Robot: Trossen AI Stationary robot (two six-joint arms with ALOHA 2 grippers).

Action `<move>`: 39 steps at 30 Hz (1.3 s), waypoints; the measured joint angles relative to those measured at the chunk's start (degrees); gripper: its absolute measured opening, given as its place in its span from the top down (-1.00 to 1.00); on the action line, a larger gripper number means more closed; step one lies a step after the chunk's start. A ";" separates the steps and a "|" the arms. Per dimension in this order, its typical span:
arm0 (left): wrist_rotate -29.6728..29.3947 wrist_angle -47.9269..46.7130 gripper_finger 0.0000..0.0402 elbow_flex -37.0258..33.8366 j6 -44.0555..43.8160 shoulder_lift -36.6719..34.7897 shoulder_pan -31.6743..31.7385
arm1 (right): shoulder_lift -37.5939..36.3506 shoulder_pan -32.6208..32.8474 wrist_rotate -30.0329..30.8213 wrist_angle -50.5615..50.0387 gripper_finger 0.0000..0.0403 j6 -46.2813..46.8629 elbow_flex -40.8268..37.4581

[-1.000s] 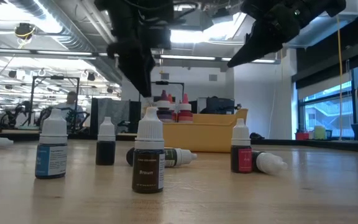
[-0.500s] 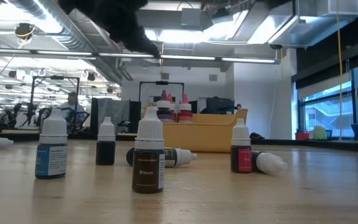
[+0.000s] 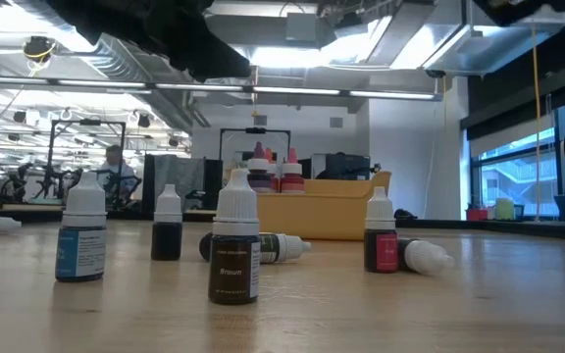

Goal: Pick & Place food coloring
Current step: Put the big yellow food coloring bottle into the yellow bin

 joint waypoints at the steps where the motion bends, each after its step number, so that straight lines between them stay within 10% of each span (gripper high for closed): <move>1: -0.02 0.02 0.30 0.00 -0.29 0.00 -0.01 | 0.48 0.34 -0.73 0.03 0.23 1.08 0.00; 39: -0.07 -0.27 0.31 0.00 -1.40 0.02 -0.01 | 6.67 1.63 0.98 -5.03 0.23 2.05 -0.15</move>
